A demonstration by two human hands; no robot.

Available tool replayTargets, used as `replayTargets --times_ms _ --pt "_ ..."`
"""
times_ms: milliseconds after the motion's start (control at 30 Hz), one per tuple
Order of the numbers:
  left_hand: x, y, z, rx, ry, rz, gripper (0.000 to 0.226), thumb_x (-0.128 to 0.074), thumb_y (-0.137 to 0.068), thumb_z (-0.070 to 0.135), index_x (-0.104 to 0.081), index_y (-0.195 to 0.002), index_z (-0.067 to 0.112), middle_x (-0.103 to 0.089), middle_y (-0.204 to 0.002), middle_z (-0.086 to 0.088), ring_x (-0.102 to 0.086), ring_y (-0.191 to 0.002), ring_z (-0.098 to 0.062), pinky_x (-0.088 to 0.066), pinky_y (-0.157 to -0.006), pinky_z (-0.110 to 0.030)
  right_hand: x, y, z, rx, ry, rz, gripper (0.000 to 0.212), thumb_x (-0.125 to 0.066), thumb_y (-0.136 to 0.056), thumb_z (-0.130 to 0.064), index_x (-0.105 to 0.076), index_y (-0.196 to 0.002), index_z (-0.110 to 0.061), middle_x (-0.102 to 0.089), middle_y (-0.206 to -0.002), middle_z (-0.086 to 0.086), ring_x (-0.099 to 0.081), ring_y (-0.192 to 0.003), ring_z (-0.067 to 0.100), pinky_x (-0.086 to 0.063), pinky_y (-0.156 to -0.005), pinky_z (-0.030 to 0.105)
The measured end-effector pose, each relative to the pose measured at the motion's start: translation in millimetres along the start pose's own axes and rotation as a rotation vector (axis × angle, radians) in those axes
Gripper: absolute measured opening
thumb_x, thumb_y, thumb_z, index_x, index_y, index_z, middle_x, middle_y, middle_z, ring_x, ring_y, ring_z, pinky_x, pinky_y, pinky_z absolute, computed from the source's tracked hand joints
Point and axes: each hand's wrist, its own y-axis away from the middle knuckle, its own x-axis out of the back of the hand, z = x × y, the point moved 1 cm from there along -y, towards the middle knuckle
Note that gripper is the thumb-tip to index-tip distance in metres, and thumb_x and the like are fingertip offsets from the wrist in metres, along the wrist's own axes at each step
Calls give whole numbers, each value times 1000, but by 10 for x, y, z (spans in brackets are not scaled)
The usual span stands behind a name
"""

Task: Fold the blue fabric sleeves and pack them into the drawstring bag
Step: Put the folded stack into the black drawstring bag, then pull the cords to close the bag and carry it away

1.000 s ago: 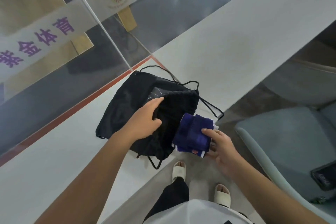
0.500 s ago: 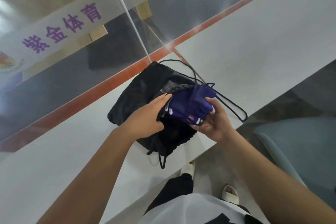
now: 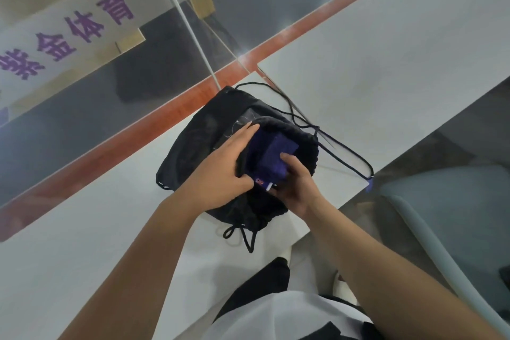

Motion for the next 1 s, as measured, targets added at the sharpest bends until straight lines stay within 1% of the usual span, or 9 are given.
replayTargets --times_ms 167,300,400,500,600,733,800,900,1000 --pt "-116 -11 -62 -21 11 -108 89 -66 -90 15 -13 -153 49 -21 -159 29 -51 -123 -2 -45 -105 -22 -14 -224 207 -25 211 441 70 -83 -65 -39 -57 -124 -13 -73 -110 11 -71 -97 34 -56 -92 53" --pt "-200 -55 -179 -56 9 -169 89 -64 -90 13 -12 -153 49 -12 -161 32 -30 -125 9 -31 -103 -16 -115 -263 305 1 188 430 67 -89 -61 -37 -62 -117 -11 -77 -101 11 -75 -89 34 -60 -87 52" --pt "-245 -52 -280 -70 49 -183 89 -65 -89 12 -15 -152 51 -16 -159 33 -48 -127 2 -42 -109 -23 -162 -248 241 -27 266 424 50 -86 -72 -32 -65 -111 -9 -78 -94 11 -76 -82 34 -62 -79 48" --pt "-334 -38 -328 -83 48 -211 90 -64 -88 11 -17 -148 58 -19 -157 36 -60 -107 -4 -52 -101 -28 -122 -130 86 -111 408 332 42 -78 -83 -30 -65 -113 -5 -72 -81 7 -70 -64 23 -55 -55 34" --pt "-419 -16 -377 -101 36 -213 92 -64 -89 13 -14 -139 71 -33 -151 32 -62 -78 -2 -58 -90 -24 53 111 -137 -83 592 304 45 -76 -85 -26 -59 -124 -13 -69 -107 6 -68 -94 22 -59 -77 40" --pt "-519 147 -465 48 131 -26 73 -68 -90 28 -29 -140 64 -49 -140 27 -65 -90 1 -59 -86 -24 248 376 -698 456 1111 326 26 -68 -91 -16 -65 -117 -19 -66 -116 0 -62 -105 15 -54 -92 36" --pt "-641 292 -509 187 216 198 56 -70 -90 30 -44 -134 53 -56 -130 20 -62 -96 1 -59 -88 -29 367 243 -1010 638 1435 195 39 -69 -88 -14 -63 -125 -22 -60 -126 1 -56 -115 21 -48 -101 40" --pt "-992 560 -623 463 296 524 56 -76 -84 40 -45 -131 43 -51 -126 11 -54 -109 -6 -54 -98 -38 562 -154 -1279 444 2009 -68 84 -69 -83 -17 -26 -154 -31 -39 -153 4 -27 -145 31 -21 -119 50" --pt "-1522 754 -683 727 314 453 93 -82 -72 55 -27 -145 40 -40 -144 2 -46 -128 -22 -46 -106 -48 776 -447 -1288 328 2272 -185 97 -67 -84 -18 -5 -157 -34 -45 -148 4 -20 -150 29 -11 -121 53"
